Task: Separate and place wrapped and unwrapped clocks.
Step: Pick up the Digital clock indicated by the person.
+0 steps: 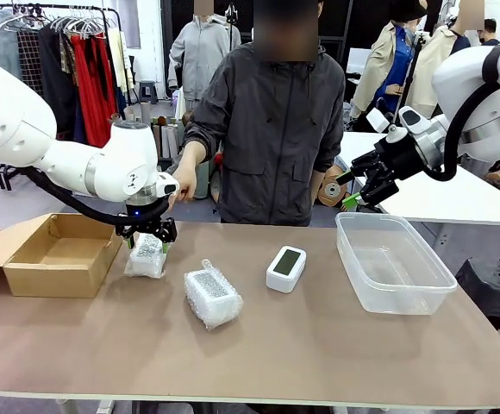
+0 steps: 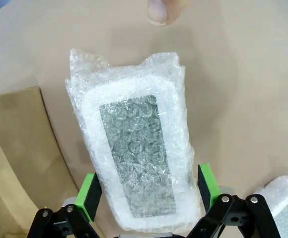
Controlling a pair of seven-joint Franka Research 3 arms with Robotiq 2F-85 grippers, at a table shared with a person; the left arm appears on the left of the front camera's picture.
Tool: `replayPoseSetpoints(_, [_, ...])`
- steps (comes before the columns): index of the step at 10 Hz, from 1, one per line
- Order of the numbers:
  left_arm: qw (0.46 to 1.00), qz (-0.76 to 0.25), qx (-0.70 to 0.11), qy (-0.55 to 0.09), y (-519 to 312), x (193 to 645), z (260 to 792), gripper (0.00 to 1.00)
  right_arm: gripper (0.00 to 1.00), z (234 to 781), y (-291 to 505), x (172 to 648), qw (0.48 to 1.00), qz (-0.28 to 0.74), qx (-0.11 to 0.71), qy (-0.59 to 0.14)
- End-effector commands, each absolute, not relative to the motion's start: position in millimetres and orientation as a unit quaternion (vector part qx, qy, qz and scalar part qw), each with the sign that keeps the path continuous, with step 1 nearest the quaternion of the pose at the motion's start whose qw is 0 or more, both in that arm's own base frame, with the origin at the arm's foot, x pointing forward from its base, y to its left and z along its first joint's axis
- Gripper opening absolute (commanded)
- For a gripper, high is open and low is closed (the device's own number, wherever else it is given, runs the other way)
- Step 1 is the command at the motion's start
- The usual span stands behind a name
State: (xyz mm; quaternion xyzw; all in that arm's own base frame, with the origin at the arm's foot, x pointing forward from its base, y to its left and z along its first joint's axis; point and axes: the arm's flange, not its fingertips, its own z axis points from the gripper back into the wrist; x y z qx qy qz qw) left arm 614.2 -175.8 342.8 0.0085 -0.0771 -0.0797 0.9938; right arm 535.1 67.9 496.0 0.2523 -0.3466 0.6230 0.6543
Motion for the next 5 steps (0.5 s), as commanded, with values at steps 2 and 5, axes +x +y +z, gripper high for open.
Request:
replayPoseSetpoints(2, [0.994,-0.060,0.026,-0.083,-177.7,620.1,333.7,1.00,1.00,497.2,67.2,534.3,0.654,0.625,0.247,-0.349])
replayPoseSetpoints(5, [0.995,-0.057,0.028,-0.078,-176.8,621.7,327.1,1.00,1.00,497.2,67.2,534.3,0.654,0.625,0.247,-0.349])
